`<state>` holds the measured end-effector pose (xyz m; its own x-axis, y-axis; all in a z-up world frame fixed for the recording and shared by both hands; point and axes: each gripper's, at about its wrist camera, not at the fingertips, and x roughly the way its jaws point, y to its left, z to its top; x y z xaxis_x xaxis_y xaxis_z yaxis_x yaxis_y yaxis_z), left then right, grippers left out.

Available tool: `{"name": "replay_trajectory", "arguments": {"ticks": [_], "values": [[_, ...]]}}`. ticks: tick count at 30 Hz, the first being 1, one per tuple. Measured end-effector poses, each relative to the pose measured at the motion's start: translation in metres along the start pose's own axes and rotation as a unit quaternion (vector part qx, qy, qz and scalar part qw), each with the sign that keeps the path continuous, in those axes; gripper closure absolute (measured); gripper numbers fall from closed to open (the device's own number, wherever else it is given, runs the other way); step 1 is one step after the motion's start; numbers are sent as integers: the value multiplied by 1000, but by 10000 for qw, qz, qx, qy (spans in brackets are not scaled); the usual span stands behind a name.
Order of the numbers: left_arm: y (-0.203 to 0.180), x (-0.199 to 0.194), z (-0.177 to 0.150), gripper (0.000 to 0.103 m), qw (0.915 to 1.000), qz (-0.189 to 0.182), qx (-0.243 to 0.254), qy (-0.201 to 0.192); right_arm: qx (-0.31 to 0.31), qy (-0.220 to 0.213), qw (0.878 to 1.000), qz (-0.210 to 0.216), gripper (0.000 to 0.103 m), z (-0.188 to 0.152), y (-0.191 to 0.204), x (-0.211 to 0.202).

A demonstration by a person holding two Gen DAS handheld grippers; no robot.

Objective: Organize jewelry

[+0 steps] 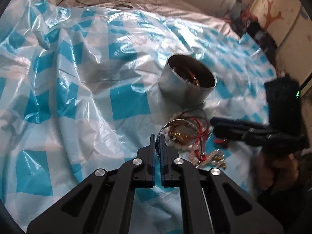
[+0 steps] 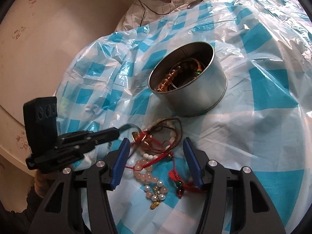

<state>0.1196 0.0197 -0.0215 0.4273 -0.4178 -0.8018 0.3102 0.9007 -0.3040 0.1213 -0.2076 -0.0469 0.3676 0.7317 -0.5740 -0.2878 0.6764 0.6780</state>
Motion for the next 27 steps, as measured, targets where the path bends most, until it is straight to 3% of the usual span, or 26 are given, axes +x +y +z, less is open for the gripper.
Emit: {"name": "replay_trajectory", "arguments": {"ticks": [7,12,13,15,17,22,27], "values": [[11,-7,3,100,9996,-71,-245,-93,-1290,81,9903,501,48,-12,54,3],[7,-9,2,100,9997,-115,-184,-105,-1492,281,9881,257,49,-22,61,23],[7,-10,3,100,9997,-119,-171,-112,-1537,284,9873,283,53,-22,62,24],[6,-11,3,100,9997,-129,-165,-125,-1639,317,9853,357,79,-23,65,24],[7,-13,4,100,9997,-71,-185,-159,-1784,439,9823,372,94,-25,70,25],[16,-17,6,99,9993,104,-257,-236,-1785,362,9803,770,94,-25,75,11],[20,-19,8,99,9991,211,-270,-259,-1173,-239,9812,1513,94,-8,57,-20]]}}
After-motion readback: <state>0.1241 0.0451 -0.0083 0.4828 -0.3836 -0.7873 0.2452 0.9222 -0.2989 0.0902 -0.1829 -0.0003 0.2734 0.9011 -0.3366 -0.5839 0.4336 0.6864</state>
